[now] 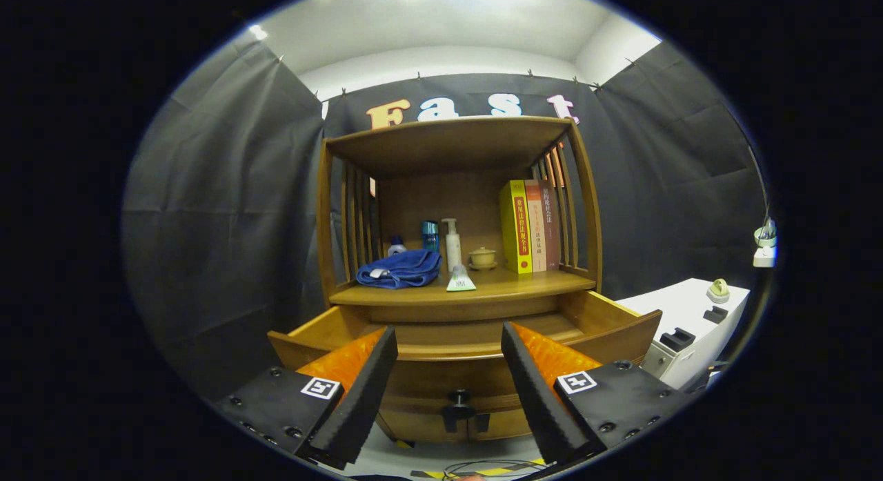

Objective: Pull open the drawer, take out the items inside it, and place them on the countertop above the cabinet.

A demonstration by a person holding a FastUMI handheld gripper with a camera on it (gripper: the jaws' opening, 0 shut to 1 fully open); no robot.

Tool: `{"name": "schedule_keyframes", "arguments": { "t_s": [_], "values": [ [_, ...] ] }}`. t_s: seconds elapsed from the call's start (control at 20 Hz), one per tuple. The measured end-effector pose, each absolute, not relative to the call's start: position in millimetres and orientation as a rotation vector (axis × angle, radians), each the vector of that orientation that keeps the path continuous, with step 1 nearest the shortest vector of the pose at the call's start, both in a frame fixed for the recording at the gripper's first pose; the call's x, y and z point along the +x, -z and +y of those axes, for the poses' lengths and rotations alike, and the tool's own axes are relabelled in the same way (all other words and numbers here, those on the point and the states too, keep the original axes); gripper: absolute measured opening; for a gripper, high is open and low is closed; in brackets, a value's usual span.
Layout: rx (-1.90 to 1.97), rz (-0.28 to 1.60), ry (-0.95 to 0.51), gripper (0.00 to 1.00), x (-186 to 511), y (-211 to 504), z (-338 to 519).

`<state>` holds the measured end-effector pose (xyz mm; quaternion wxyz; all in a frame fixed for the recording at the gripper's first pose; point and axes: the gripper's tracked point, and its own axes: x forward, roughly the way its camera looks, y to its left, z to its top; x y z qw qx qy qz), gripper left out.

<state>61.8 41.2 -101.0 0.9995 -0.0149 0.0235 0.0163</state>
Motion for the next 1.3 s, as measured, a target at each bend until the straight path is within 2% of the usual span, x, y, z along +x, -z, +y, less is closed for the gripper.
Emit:
{"name": "schedule_keyframes", "arguments": {
  "t_s": [0.5,1.3],
  "values": [
    [-0.029,0.136,-0.018,0.98,86.7,178.7,31.1],
    [-0.060,0.172,0.065,0.96,127.0,192.8,18.4]
  ]
}}
